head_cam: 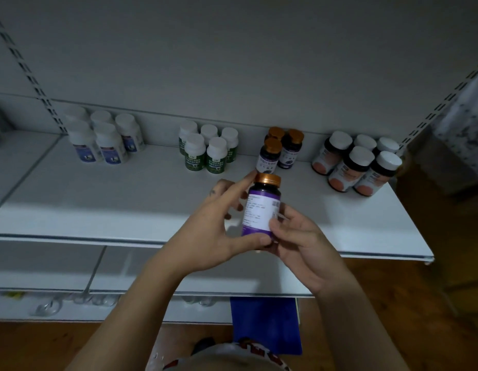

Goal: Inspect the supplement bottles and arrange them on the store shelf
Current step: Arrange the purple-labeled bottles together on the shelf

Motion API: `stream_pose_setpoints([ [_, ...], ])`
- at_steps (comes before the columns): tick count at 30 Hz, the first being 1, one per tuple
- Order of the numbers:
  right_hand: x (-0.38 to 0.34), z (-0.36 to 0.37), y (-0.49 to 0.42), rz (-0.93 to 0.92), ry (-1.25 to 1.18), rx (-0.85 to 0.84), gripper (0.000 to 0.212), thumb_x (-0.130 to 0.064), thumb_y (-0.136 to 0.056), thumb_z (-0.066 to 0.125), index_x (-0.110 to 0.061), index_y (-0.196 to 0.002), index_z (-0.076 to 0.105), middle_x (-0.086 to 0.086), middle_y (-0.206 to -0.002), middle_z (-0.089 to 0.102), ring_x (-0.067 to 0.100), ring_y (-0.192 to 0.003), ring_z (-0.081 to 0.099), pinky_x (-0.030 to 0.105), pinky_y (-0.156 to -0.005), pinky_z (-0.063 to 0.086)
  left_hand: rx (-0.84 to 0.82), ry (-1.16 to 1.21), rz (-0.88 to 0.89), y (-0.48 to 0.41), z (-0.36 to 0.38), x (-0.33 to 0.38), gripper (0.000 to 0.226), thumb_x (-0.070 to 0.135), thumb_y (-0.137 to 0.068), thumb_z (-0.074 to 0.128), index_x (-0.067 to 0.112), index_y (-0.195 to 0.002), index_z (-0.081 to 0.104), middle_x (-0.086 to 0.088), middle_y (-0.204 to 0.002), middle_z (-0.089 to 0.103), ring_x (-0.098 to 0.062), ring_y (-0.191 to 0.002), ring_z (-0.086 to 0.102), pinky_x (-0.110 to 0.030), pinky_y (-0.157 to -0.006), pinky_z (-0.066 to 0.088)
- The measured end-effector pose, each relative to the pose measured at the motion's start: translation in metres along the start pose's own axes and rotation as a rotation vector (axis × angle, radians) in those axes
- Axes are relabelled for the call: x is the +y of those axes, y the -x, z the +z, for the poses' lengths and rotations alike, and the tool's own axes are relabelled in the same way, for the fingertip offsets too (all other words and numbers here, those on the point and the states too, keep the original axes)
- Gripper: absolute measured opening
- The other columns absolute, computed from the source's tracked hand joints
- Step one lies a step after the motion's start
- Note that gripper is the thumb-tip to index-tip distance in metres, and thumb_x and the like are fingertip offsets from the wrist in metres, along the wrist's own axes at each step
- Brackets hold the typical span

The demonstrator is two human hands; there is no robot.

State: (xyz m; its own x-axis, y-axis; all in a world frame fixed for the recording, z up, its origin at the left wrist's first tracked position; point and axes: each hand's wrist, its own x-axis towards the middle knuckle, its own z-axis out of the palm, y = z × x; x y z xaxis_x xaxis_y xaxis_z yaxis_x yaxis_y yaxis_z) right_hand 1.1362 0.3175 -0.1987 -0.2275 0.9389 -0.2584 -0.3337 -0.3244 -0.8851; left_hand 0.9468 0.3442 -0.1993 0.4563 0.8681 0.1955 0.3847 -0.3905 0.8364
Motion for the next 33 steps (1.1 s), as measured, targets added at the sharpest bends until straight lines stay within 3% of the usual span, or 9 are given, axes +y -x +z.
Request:
stream_pose_setpoints([
  [3, -0.002, 0.008, -0.003, -0.019, 0.119, 0.08, 0.057, -0.016, -0.073, 0.075, -0.009, -0.127, 0.059, 0.016, -0.116, 0.07, 0.036, -0.109, 0.066, 0.048, -0.095, 0.051, -0.005, 0.089, -0.024, 0.006, -0.003, -0.003, 0.079, 0.041, -0.083, 0.072, 0.044, -0.148, 0.027, 0.017, -0.126, 0.051, -0.005, -0.104, 0.055, -0.017, -0.081, 0.048],
  [6, -0.005, 0.017, -0.004, -0.031, 0.193, 0.103, 0.046, -0.027, -0.081, 0.074, -0.014, -0.123, 0.063, 0.011, -0.114, 0.072, 0.029, -0.11, 0.066, 0.043, -0.095, 0.051, -0.008, 0.19, -0.072, 0.01, -0.006, -0.005, 0.066, 0.025, -0.091, 0.066, 0.04, -0.147, 0.034, 0.016, -0.133, 0.053, -0.004, -0.109, 0.057, -0.024, -0.084, 0.052],
  [10, -0.006, 0.025, -0.004, 0.001, 0.227, 0.093, 0.039, -0.031, -0.09, 0.055, -0.011, -0.122, 0.064, 0.013, -0.111, 0.073, 0.027, -0.107, 0.068, 0.041, -0.094, 0.052, -0.006, 0.292, -0.129, 0.015, -0.013, -0.01, 0.067, 0.039, -0.082, 0.069, 0.04, -0.143, 0.042, 0.017, -0.131, 0.057, -0.007, -0.106, 0.063, -0.028, -0.084, 0.056],
  [13, -0.003, 0.028, -0.003, 0.003, 0.259, 0.084, 0.035, -0.024, -0.094, 0.053, -0.008, -0.124, 0.062, 0.015, -0.11, 0.072, 0.031, -0.104, 0.069, 0.043, -0.091, 0.054, 0.015, 0.316, -0.168, 0.018, -0.014, -0.011, 0.073, 0.046, -0.075, 0.078, 0.04, -0.14, 0.045, 0.02, -0.123, 0.06, -0.006, -0.097, 0.066, -0.024, -0.078, 0.056],
  [16, 0.0, 0.029, -0.006, -0.064, 0.293, 0.174, 0.029, -0.014, -0.093, 0.058, -0.012, -0.121, 0.063, 0.011, -0.104, 0.075, 0.028, -0.093, 0.072, 0.04, -0.079, 0.057, 0.013, 0.372, -0.205, 0.018, -0.016, -0.012, 0.067, 0.042, -0.072, 0.074, 0.048, -0.133, 0.045, 0.018, -0.11, 0.064, -0.012, -0.087, 0.068, -0.021, -0.073, 0.055],
  [22, 0.002, 0.03, -0.012, -0.116, 0.3, 0.257, 0.041, -0.018, -0.073, 0.074, -0.016, -0.113, 0.065, 0.006, -0.092, 0.076, 0.017, -0.076, 0.071, 0.029, -0.067, 0.054, -0.082, 0.356, -0.198, 0.015, -0.018, -0.019, 0.052, 0.025, -0.091, 0.065, 0.049, -0.132, 0.044, 0.013, -0.108, 0.067, -0.014, -0.086, 0.068, -0.027, -0.077, 0.056],
  [25, 0.005, 0.029, -0.014, -0.131, 0.289, 0.279, 0.05, -0.021, -0.065, 0.077, -0.014, -0.113, 0.066, 0.006, -0.09, 0.075, 0.02, -0.08, 0.071, 0.032, -0.069, 0.055, -0.115, 0.36, -0.2, 0.014, -0.017, -0.023, 0.053, 0.025, -0.095, 0.061, 0.039, -0.142, 0.042, 0.009, -0.116, 0.067, -0.014, -0.092, 0.068, -0.027, -0.079, 0.054],
  [29, 0.007, 0.025, -0.017, -0.144, 0.296, 0.291, 0.041, -0.014, -0.075, 0.074, -0.014, -0.115, 0.065, 0.006, -0.094, 0.076, 0.02, -0.086, 0.073, 0.029, -0.072, 0.056, -0.103, 0.335, -0.205, 0.008, -0.015, -0.026, 0.057, 0.025, -0.092, 0.065, 0.039, -0.142, 0.041, 0.011, -0.116, 0.066, -0.01, -0.097, 0.066, -0.027, -0.081, 0.056],
  [33, 0.001, 0.017, -0.017, -0.151, 0.413, 0.251, 0.04, 0.001, -0.082, 0.072, -0.018, -0.117, 0.065, 0.0, -0.104, 0.075, 0.017, -0.1, 0.07, 0.034, -0.088, 0.055, 0.029, 0.159, -0.215, -0.004, -0.004, -0.03, 0.063, 0.021, -0.079, 0.079, 0.042, -0.129, 0.047, 0.02, -0.116, 0.061, 0.007, -0.099, 0.058, -0.007, -0.073, 0.047],
])
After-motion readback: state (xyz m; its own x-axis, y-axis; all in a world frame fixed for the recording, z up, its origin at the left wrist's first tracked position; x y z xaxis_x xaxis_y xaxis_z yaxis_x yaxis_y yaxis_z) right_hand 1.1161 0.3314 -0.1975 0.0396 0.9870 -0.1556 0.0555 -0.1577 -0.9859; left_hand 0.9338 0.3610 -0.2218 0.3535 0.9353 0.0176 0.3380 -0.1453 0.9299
